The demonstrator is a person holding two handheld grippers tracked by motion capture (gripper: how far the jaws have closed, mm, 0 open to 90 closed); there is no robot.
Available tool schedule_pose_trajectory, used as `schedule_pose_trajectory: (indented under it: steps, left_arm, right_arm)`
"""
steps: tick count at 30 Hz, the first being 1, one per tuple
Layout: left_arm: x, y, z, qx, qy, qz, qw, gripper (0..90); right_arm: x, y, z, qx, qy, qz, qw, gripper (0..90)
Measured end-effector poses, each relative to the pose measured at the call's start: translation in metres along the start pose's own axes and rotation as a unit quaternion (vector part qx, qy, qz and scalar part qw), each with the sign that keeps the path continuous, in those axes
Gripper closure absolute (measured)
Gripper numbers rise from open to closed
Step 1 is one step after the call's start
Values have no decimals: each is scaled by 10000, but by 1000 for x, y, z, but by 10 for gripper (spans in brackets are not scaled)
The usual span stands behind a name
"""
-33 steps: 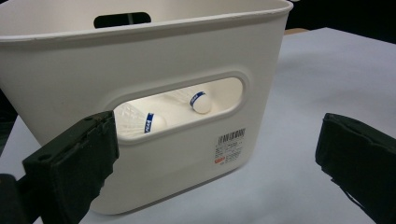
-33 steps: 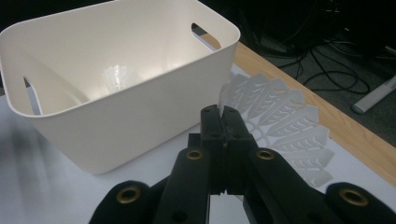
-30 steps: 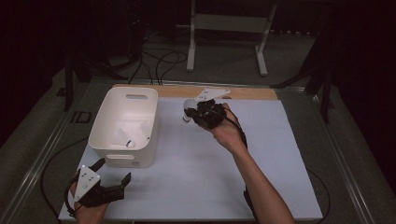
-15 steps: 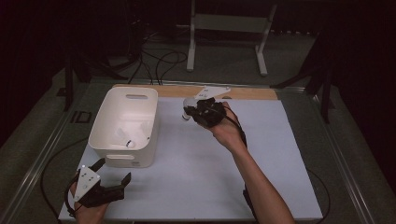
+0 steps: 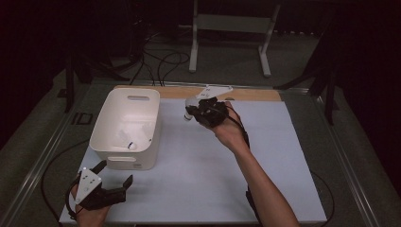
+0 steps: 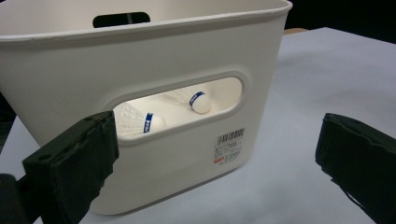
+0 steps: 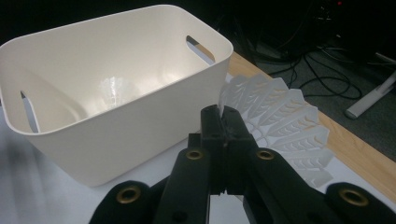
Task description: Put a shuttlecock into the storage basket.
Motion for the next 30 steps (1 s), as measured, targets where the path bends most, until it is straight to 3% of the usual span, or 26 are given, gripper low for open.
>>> schedule_pose_trajectory:
  steps: [30]
  left_arm:
    - [0, 0, 0, 5, 6, -4, 10000, 0]
  right_arm:
    - [-3, 13, 0, -54, 47, -126, 9999, 896]
Point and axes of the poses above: each handheld gripper's, and its own axes: x roughly backward along the jaws, y roughly out of its top, z roughly to its left, the point moved 5 cm from there along -x, roughly forward along the jaws, and after that the axes turned 12 degrees about -y, right-handed, at the moved point
